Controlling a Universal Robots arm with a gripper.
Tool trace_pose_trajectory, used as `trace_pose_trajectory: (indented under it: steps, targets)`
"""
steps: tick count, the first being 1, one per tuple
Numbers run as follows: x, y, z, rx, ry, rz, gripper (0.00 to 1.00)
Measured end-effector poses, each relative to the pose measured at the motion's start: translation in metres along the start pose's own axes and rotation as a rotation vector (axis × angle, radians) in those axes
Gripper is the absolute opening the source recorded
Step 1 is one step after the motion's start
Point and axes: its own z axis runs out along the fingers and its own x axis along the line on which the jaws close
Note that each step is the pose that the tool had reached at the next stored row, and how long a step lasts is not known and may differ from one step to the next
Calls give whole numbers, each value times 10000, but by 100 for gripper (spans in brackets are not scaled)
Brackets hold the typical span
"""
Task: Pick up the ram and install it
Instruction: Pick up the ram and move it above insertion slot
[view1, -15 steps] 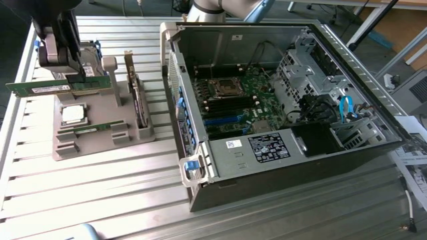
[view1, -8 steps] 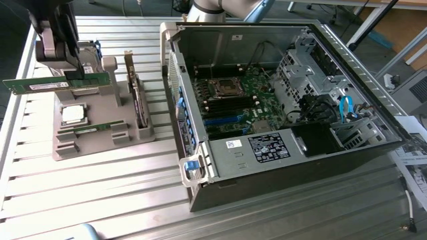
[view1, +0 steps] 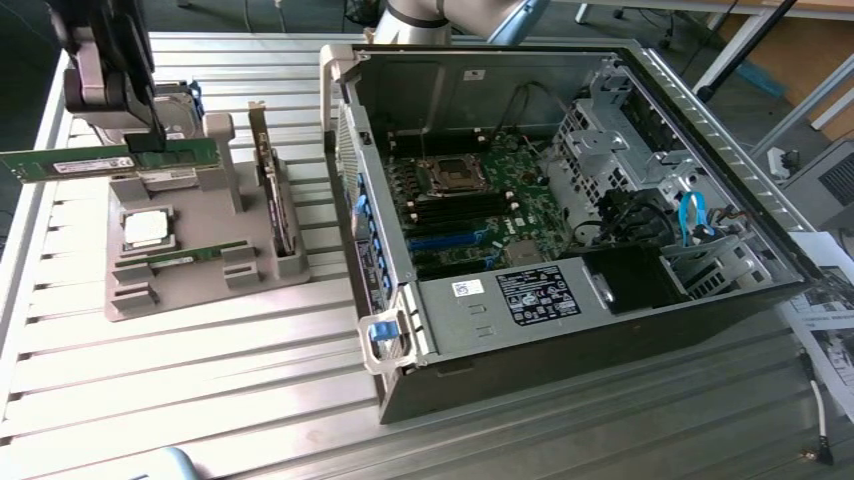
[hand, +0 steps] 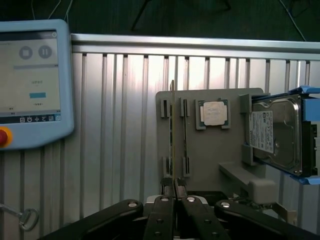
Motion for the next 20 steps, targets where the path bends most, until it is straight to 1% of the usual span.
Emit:
trace_pose_trajectory:
  steps: [9, 15, 17, 18, 19, 20]
  targets:
    - [0, 2, -90, -1, 0, 0, 12]
    - [0, 2, -93, -1, -2, 0, 12]
    - [0, 2, -94, -2, -28, 0, 12]
    - [0, 2, -93, 0, -52, -1, 12]
    - [1, 2, -92, 3, -92, -2, 12]
    - [1, 2, -93, 3, -114, -3, 12]
